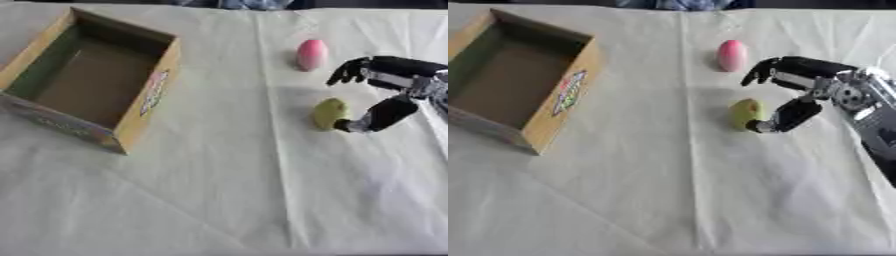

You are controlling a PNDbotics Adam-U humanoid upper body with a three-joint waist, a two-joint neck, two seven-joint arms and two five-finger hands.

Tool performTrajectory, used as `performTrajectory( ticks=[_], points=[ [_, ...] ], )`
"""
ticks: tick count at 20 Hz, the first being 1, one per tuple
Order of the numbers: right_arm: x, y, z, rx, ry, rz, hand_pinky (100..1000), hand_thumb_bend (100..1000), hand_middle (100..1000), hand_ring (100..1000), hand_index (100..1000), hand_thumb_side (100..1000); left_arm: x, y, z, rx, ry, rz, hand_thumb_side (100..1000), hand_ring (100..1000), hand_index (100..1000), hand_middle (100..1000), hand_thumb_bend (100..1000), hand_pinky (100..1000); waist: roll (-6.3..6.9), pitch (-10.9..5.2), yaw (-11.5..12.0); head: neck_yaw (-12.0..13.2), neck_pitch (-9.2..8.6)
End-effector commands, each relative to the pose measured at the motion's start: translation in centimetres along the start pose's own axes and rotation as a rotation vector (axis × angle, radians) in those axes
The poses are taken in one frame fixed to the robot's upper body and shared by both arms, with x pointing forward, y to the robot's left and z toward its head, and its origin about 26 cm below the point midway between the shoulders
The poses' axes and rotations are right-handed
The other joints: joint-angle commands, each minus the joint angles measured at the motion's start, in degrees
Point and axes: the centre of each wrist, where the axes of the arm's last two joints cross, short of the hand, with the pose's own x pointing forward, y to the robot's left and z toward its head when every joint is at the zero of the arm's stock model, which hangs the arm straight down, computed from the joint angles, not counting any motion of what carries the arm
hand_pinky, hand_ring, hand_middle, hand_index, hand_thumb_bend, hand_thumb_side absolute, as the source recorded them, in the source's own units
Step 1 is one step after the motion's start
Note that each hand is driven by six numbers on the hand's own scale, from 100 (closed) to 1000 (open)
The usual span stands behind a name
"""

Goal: Pick up objects on the table and place them in the box.

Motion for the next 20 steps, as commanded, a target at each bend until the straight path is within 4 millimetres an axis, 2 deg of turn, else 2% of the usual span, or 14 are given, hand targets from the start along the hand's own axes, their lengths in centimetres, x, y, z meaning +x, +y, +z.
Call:
performTrajectory(
  ticks=[1, 13, 18, 20],
  points=[
    [-0.39, -0.76, 0.17, -0.02, 0.028, 0.021, 814, 334, 840, 841, 862, 447, 0.32, 0.84, -0.7, 0.022, -0.031, -0.011, 1000, 842, 826, 1000, 429, 718, 0.23, -0.73, 0.1, -0.2, 0.0],
    [-0.99, -0.19, -0.6, -0.016, 0.05, 0.011, 801, 358, 812, 828, 841, 407, 0.3, 0.74, -0.58, 0.019, -0.027, -0.005, 1000, 841, 825, 1000, 425, 717, 0.3, -0.49, 0.3, -0.3, -0.2],
    [-0.82, -0.2, -0.56, 0.006, 0.029, 0.042, 800, 444, 805, 819, 836, 328, 0.27, 0.75, -0.56, 0.016, -0.026, -0.003, 1000, 839, 823, 1000, 420, 715, 0.28, -0.43, 0.4, -0.2, -0.14],
    [-0.78, -0.2, -0.58, 0.006, 0.031, 0.057, 795, 447, 800, 813, 828, 327, 0.31, 0.72, -0.57, 0.015, -0.026, 0.001, 1000, 839, 822, 1000, 419, 715, 0.26, -0.43, 0.3, -0.3, -0.19]
  ],
)
